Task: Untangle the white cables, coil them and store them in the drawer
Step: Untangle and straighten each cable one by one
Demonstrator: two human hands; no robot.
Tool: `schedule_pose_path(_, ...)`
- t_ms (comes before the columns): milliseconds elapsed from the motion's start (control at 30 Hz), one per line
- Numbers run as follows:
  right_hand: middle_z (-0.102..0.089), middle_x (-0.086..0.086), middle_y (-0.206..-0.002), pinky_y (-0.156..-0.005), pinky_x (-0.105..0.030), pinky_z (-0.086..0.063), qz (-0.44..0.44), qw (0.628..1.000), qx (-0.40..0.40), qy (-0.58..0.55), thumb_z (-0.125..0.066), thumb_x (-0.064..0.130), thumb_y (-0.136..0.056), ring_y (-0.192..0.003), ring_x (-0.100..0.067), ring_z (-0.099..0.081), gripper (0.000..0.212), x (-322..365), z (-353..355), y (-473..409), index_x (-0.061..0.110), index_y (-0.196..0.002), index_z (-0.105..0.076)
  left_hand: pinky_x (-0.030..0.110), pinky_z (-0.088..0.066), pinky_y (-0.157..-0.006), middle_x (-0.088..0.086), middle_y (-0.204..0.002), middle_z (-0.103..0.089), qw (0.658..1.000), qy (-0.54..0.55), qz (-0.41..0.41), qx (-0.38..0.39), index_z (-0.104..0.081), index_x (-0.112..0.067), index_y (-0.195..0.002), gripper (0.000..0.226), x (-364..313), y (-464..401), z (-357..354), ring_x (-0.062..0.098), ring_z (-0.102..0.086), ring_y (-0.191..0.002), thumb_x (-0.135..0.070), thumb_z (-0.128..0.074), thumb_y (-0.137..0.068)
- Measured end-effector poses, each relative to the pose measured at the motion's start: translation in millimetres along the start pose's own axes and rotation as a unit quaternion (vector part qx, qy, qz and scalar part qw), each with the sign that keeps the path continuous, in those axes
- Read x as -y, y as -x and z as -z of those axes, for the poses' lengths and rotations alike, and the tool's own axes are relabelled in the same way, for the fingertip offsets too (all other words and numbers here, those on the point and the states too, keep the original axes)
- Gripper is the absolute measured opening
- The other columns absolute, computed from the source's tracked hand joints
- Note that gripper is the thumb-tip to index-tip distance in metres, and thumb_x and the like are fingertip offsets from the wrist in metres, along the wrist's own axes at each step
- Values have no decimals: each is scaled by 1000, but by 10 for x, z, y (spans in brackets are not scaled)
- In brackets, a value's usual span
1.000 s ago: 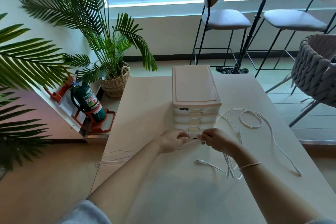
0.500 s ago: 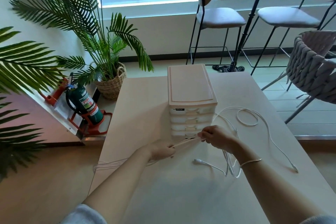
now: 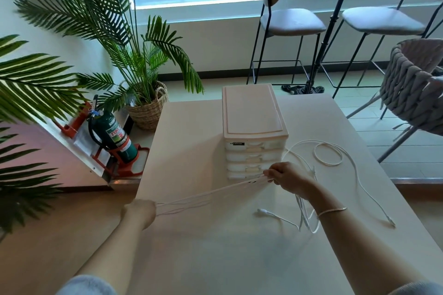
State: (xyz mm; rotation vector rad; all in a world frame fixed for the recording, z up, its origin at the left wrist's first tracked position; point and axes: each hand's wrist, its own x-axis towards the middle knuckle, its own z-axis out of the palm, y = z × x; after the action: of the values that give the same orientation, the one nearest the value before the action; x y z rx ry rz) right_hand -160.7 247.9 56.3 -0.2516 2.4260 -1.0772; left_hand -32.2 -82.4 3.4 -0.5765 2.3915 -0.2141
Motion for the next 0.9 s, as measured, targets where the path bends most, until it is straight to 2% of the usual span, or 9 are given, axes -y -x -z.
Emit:
schedule_pose_path(167, -47, 5, -51, -44, -17, -28, -10, 1000, -17, -24, -57, 24, -90, -47, -10, -37, 34, -45, 32, -28, 18, -57, -57, 48, -37, -103, 10, -141, -41, 989, -53, 138, -8, -44, -16, -135, 44, 168, -3, -77, 30, -35, -130, -9, -30, -95)
schedule_pose_path(300, -46, 6, -51, -37, -10, -24, -19, 999, -2, -26, -56, 23, -91, -33, -1, -34, 32, -96, 120, -5, 19, -59, -59, 52, -27, -111, 15, -149, -29, 977, -41, 208, 36, -34, -8, -143, 48, 239, 39, -63, 33, -29, -135, -13, -34, -96)
schedule_pose_path(367, -45, 5, -52, -37, -10, -24, -18, 1000, 11, -18, -56, 23, -91, -31, -1, -34, 32, -105, 95, 3, 18, -60, -58, 47, -27, -111, 15, -149, -30, 990, -19, 136, 39, -33, -8, -143, 48, 58, 11, 70, 32, -30, -135, -8, -36, -95)
schedule_pose_path(433, -45, 3, -54, -37, -11, -25, -17, 1000, 23, -10, -56, 24, -91, -33, -1, -33, 30, -80, 30, 8, 16, -62, -58, 40, -32, -110, 13, -147, -35, 998, 63, 0, 22, -36, -10, -141, 46, -291, 9, 289, 31, -35, -134, -6, -34, -96)
schedule_pose_path(567, -45, 4, -55, -39, -10, -25, -3, 999, 41, 2, -55, 24, -92, -44, -5, -35, 27, 30, -36, 46, 13, -67, -59, 22, -37, -92, 8, -133, -55, 914, 333, -226, -55, -56, -12, -124, 34, -1117, 332, 734, 20, -50, -121, -26, -39, -99)
schedule_pose_path(667, -45, 5, -55, -37, -9, -26, 12, 999, 47, 22, -53, 23, -93, -46, -7, -35, 26, 91, -51, 85, 10, -71, -59, 24, -41, -96, 4, -118, -63, 828, 478, -292, 10, -62, -15, -115, 33, -1526, 507, 810, 16, -57, -108, -36, -43, -98)
schedule_pose_path(733, -45, 4, -57, -39, -9, -26, 20, 998, 50, 43, -51, 22, -94, -48, -7, -36, 26, 104, -58, 104, 11, -71, -57, 30, -45, -89, 4, -93, -66, 814, 472, -335, 47, -62, -16, -102, 29, -1622, 526, 791, 16, -62, -84, -33, -39, -100)
schedule_pose_path(800, -45, 4, -59, -42, -12, -27, 22, 997, 54, 47, -50, 22, -94, -52, -8, -37, 29, 93, -51, 120, 14, -67, -53, 29, -43, -68, 0, -70, -54, 804, 474, -350, 77, -53, -19, -85, 26, -1669, 534, 779, 11, -52, -58, -33, -37, -100)
schedule_pose_path(900, -42, 3, -58, -42, -13, -26, 9, 997, 72, 3, -49, 21, -95, -49, -9, -33, 32, 59, -35, 146, 17, -63, -50, 22, -36, -56, -4, -74, -46, 795, 491, -351, 72, -53, -17, -93, 23, -1700, 523, 759, 9, -41, -58, -33, -39, -100)
